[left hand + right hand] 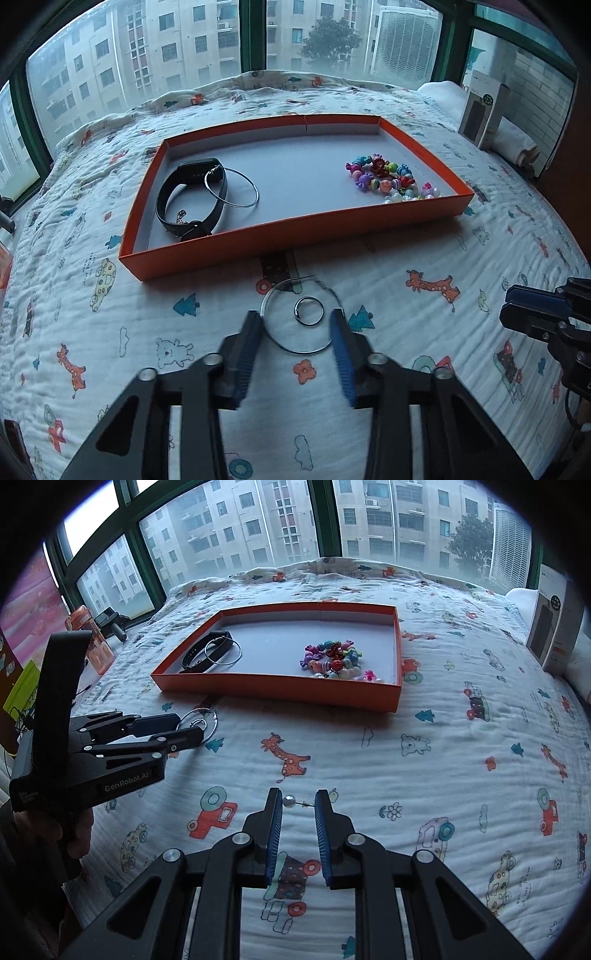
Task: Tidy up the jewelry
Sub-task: 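Grasp the large silver hoop with the left gripper while the right gripper holds the stud, then carry the hoop and stud over the tray and open both grippers, then move the right gripper out of the tray toward the small silver ring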
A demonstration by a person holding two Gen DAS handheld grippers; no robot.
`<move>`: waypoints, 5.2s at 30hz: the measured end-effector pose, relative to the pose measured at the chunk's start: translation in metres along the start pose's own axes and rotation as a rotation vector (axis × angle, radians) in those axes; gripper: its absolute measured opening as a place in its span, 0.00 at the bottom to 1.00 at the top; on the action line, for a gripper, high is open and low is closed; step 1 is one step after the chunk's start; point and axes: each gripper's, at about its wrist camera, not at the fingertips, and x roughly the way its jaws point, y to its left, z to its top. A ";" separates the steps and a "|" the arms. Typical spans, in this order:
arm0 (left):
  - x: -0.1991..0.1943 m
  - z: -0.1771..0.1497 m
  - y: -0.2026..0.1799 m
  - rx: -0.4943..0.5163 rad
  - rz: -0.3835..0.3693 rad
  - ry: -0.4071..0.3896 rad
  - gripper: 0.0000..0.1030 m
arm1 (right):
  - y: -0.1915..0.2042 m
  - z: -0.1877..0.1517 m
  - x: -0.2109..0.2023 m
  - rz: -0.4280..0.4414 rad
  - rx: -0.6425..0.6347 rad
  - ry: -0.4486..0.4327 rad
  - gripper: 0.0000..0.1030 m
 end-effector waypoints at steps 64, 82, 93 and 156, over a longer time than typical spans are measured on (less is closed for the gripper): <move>-0.113 0.144 0.049 -0.067 -0.032 -0.246 0.50 | -0.017 0.119 -0.016 0.051 -0.031 -0.153 0.20; 0.024 0.128 0.020 -0.062 -0.060 -0.042 0.51 | -0.039 0.123 0.052 0.020 0.024 -0.047 0.20; 0.047 0.125 0.014 -0.049 -0.054 -0.009 0.51 | -0.050 0.121 0.077 0.007 0.034 0.000 0.21; -0.055 0.036 0.091 -0.209 0.070 -0.069 0.53 | 0.079 0.052 0.069 0.183 -0.152 0.101 0.24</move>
